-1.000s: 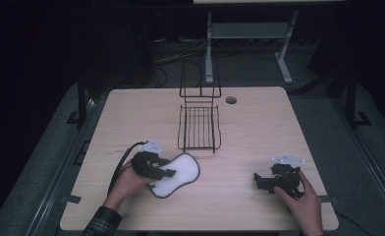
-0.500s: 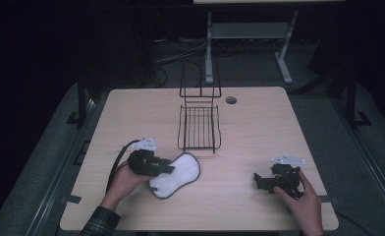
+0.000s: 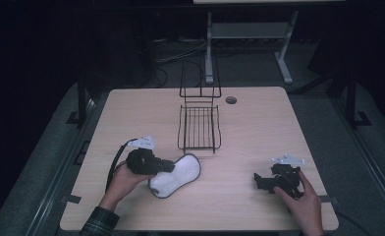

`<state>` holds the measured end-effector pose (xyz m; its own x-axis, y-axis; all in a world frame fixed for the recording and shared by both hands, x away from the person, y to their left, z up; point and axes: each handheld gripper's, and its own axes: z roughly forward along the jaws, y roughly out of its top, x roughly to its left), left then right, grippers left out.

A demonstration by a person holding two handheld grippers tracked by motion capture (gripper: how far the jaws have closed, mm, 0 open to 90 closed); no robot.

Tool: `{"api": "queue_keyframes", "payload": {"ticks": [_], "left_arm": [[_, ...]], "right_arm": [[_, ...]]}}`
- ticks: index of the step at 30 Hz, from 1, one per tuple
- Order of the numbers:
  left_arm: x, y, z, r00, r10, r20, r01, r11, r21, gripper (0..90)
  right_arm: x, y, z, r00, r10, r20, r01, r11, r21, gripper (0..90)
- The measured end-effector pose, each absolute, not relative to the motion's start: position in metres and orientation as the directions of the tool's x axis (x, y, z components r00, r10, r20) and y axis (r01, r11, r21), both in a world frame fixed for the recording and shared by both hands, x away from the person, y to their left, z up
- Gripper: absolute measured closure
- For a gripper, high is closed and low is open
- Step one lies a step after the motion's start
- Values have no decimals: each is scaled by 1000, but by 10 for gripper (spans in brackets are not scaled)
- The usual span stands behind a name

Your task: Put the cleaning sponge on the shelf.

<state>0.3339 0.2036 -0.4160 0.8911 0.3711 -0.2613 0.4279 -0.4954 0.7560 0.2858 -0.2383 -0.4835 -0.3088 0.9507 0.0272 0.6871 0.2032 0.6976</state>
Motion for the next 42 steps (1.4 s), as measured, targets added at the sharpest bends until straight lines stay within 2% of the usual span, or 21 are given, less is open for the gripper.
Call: {"api": "queue_keyframes", "payload": {"ticks": [27, 42], "left_arm": [[329, 207, -382, 874, 417, -251, 430, -423, 798, 819], [348, 204, -365, 875, 435, -214, 401, -403, 822, 820]], "right_arm": [[286, -238, -484, -311, 950, 25, 687, 206, 697, 0], [286, -238, -483, -312, 950, 27, 687, 206, 697, 0]]}}
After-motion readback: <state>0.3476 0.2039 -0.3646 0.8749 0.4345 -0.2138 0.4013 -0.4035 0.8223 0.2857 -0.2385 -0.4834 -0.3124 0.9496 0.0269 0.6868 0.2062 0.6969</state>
